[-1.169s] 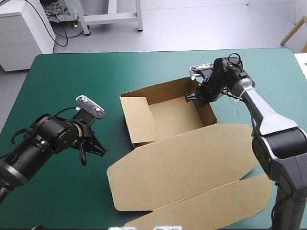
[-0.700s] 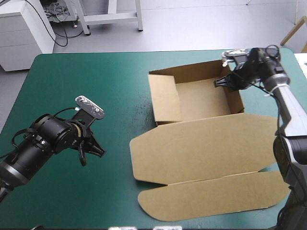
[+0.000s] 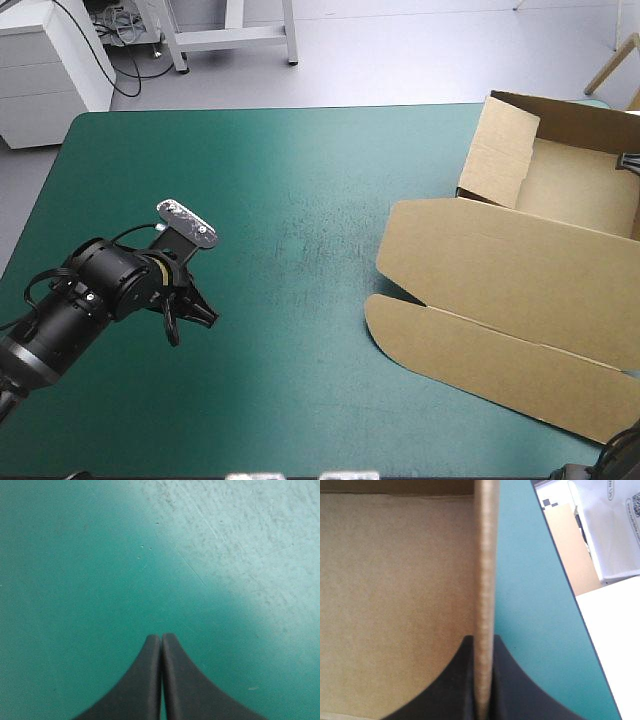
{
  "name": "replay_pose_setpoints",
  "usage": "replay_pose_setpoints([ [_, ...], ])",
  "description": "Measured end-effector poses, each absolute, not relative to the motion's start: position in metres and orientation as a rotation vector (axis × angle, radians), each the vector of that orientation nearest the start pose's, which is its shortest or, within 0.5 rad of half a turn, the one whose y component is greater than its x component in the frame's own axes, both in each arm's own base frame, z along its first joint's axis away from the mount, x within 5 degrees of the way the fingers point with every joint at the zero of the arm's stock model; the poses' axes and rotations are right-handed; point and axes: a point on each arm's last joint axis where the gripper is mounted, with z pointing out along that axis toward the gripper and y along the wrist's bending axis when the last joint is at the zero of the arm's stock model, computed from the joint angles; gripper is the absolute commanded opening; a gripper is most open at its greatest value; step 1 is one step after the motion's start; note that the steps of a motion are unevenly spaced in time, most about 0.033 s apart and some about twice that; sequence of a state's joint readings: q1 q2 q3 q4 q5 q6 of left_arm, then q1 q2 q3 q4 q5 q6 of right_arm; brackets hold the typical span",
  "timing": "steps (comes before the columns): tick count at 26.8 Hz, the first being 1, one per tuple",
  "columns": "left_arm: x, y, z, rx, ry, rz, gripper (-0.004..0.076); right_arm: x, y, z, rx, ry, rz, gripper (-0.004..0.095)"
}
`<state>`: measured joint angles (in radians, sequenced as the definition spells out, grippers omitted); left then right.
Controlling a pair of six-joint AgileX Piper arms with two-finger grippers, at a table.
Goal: Fold the box
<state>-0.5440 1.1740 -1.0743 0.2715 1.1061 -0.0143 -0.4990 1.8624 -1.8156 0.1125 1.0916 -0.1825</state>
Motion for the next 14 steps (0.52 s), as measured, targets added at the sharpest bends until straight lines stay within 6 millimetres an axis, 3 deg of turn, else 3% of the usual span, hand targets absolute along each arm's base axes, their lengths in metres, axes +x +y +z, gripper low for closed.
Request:
replay_pose_setpoints([
  [3,0.1971,-0.0937,0.3383,0.772,2.516,0.178,-0.001,0.3615,-0.1991,0.3357,0.473,2.579,-0.115,0.0026],
  [5,0.1971,-0.0937,0.3383,0.772,2.516,0.178,-0.001,0.3611,-0.1997,0.3356,0.474,2.58,-0.117,0.0117],
  [14,0.1971,-0.0937,0.3383,0.772,2.516,0.178,-0.001,0.3628,-0.1994,0.3342,0.478,2.574,-0.101,0.071],
])
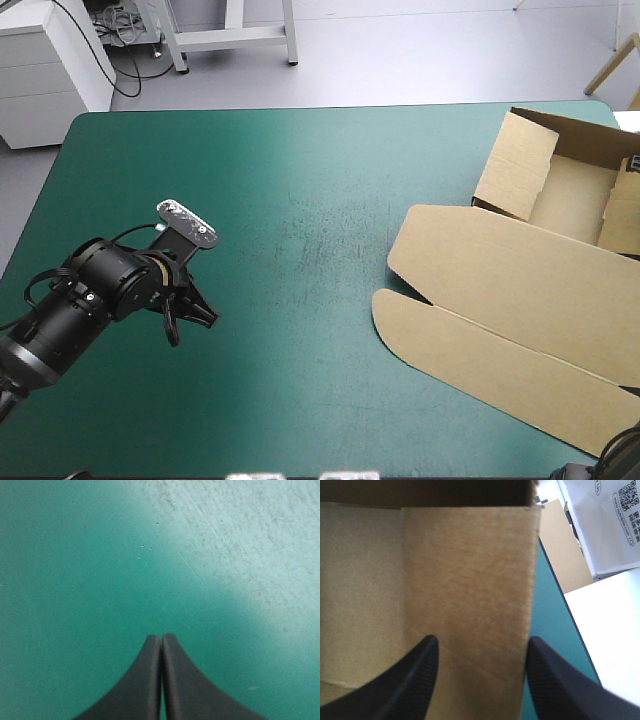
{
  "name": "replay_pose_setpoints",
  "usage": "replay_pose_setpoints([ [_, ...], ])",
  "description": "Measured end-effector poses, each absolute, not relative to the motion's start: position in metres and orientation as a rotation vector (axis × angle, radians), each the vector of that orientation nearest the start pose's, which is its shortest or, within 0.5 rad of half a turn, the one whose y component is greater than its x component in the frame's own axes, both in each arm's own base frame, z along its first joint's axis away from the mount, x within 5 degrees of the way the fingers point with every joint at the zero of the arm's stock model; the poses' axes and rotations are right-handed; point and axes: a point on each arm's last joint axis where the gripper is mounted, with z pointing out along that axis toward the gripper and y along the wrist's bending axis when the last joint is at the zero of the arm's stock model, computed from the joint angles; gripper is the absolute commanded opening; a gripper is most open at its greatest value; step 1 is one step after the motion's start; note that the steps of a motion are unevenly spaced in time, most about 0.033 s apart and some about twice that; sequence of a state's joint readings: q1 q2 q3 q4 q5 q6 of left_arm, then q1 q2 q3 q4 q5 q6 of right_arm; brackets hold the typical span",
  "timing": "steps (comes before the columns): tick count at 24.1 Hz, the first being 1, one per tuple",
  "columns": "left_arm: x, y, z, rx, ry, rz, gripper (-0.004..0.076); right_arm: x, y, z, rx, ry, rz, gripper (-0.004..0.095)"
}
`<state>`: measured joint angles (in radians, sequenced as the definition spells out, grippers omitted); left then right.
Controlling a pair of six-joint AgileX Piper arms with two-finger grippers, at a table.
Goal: Fold the box
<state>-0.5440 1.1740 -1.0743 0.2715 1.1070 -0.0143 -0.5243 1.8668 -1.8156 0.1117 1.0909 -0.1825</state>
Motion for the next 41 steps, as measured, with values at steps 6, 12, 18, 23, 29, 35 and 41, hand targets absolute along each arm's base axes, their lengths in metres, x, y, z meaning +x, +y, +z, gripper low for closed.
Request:
replay_pose_setpoints([
  [6,0.197,-0.094,0.338,0.772,2.514,0.177,-0.001,0.363,-0.2,0.334,0.479,2.574,-0.099,0.0647],
  [12,0.197,-0.094,0.338,0.772,2.511,0.177,-0.001,0.357,-0.19,0.348,0.464,2.545,-0.02,0.0194],
  [18,0.199,-0.096,0.34,0.769,2.481,0.163,-0.001,0.347,-0.158,0.379,0.287,2.479,0.213,0.0001],
  [23,0.199,-0.097,0.34,0.762,2.479,0.134,-0.001,0.348,-0.089,0.408,0.025,2.437,0.267,0.0],
  [29,0.199,-0.098,0.34,0.758,2.48,0.116,-0.001,0.355,0.007,0.404,-0.322,2.517,0.167,0.0],
  [35,0.191,-0.094,0.347,0.742,2.439,0.096,-0.001,0.346,0.061,0.407,-0.478,2.508,0.114,0.0],
  [41,0.171,-0.082,0.345,0.731,2.391,0.078,-0.001,0.319,0.084,0.431,-0.558,2.426,0.147,0.0],
])
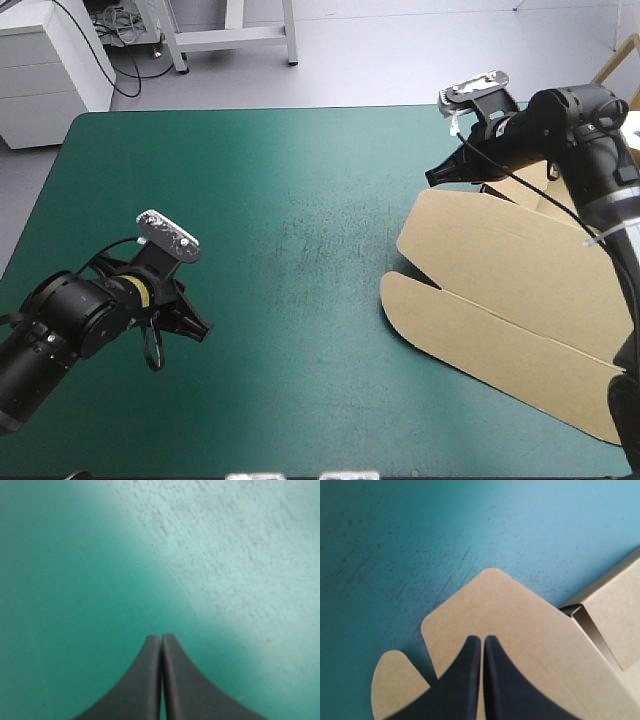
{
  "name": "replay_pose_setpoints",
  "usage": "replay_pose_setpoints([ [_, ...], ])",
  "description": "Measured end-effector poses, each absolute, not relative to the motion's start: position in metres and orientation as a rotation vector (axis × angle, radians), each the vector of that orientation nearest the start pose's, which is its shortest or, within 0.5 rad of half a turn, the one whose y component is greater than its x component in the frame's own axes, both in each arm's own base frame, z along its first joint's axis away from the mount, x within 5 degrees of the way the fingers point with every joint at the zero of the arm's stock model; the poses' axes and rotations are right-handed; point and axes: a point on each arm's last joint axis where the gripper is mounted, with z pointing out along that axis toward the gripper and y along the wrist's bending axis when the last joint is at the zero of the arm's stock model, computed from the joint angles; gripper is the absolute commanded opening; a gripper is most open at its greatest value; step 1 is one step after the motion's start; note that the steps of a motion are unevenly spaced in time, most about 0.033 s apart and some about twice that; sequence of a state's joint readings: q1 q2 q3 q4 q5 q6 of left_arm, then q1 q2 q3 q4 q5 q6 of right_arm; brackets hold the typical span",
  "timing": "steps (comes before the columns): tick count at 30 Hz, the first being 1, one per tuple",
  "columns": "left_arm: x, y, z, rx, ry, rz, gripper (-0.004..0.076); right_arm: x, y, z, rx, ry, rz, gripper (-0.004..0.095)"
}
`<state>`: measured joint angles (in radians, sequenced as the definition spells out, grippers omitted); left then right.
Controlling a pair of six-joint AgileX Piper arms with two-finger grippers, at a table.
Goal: Fold the box
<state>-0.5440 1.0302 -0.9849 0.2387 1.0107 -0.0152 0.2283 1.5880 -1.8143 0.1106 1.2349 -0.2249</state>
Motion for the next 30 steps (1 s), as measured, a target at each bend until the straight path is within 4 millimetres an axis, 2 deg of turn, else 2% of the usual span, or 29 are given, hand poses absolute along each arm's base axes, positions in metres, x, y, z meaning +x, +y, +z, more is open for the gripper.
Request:
replay_pose_setpoints([
  [2,0.163,-0.077,0.338,0.735,2.396,0.083,-0.001,0.309,0.082,0.436,-0.555,2.413,0.146,0.0],
  [5,0.154,-0.071,0.33,0.737,2.396,0.083,-0.001,0.292,0.077,0.432,-0.552,2.413,0.137,0.0],
  [8,0.145,-0.066,0.326,0.733,2.371,0.072,-0.001,0.271,0.072,0.421,-0.546,2.41,0.135,0.0],
  [15,0.131,-0.058,0.316,0.73,2.342,0.061,-0.001,0.21,0.057,0.383,-0.524,2.369,0.125,0.0],
  [21,0.123,-0.055,0.294,0.747,2.384,0.056,-0.001,0.158,0.044,0.339,-0.517,2.376,0.12,0.0],
  [26,0.118,-0.053,0.278,0.764,2.428,0.063,-0.001,0.122,0.035,0.308,-0.51,2.361,0.117,0.0],
  [30,0.116,-0.052,0.267,0.777,2.451,0.067,-0.001,0.1,0.03,0.292,-0.503,2.339,0.118,0.0],
])
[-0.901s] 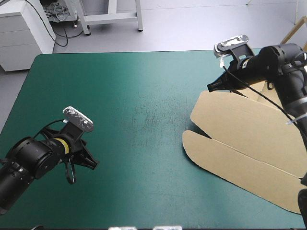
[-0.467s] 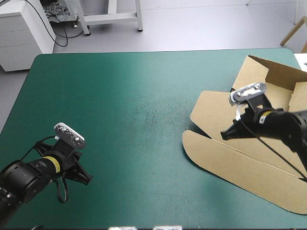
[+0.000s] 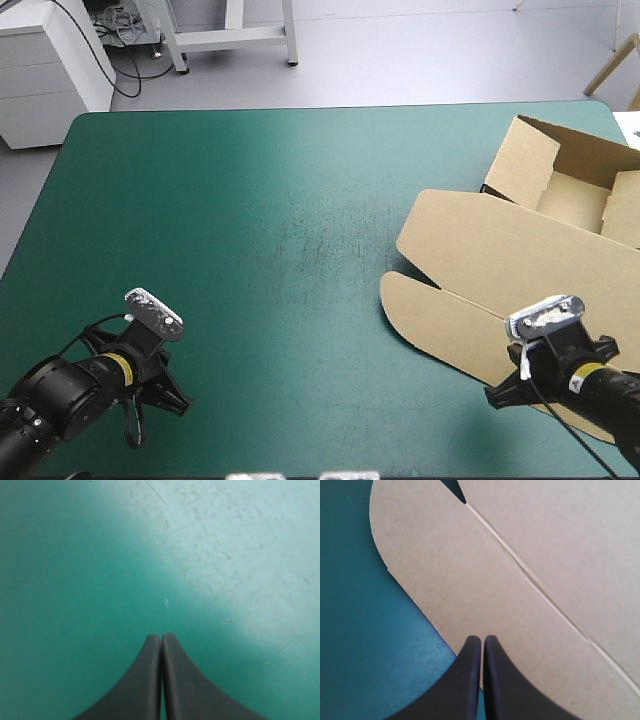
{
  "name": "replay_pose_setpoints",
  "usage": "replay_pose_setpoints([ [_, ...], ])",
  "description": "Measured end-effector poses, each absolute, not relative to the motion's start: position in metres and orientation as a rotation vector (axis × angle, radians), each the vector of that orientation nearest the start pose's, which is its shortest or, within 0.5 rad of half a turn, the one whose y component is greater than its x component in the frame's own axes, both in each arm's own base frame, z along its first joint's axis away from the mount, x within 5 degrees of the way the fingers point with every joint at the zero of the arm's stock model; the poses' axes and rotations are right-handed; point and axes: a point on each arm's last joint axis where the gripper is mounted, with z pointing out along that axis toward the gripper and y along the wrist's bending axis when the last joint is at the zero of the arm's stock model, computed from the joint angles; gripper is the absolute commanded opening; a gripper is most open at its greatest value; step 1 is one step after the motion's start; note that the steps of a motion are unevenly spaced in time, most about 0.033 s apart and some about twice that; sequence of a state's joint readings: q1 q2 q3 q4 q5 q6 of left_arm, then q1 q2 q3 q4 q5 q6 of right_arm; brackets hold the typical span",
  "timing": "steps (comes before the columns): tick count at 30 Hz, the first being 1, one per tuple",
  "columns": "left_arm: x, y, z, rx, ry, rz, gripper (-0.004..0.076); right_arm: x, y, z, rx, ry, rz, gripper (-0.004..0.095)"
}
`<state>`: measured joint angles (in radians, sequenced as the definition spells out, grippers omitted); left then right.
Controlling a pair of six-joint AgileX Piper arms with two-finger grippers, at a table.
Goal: Fold the box
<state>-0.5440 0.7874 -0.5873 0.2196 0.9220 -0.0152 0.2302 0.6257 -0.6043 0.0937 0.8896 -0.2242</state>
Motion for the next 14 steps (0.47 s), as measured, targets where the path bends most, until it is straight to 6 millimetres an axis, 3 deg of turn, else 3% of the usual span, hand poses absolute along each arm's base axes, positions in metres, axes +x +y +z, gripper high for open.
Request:
replay_pose_setpoints([
  [7,0.112,-0.05,0.249,0.799,2.488,0.078,-0.001,0.079,0.025,0.291,-0.486,2.242,0.117,0.0],
  [14,0.107,-0.047,0.232,0.821,2.531,0.088,-0.001,0.076,0.025,0.292,-0.481,2.218,0.116,0.0],
])
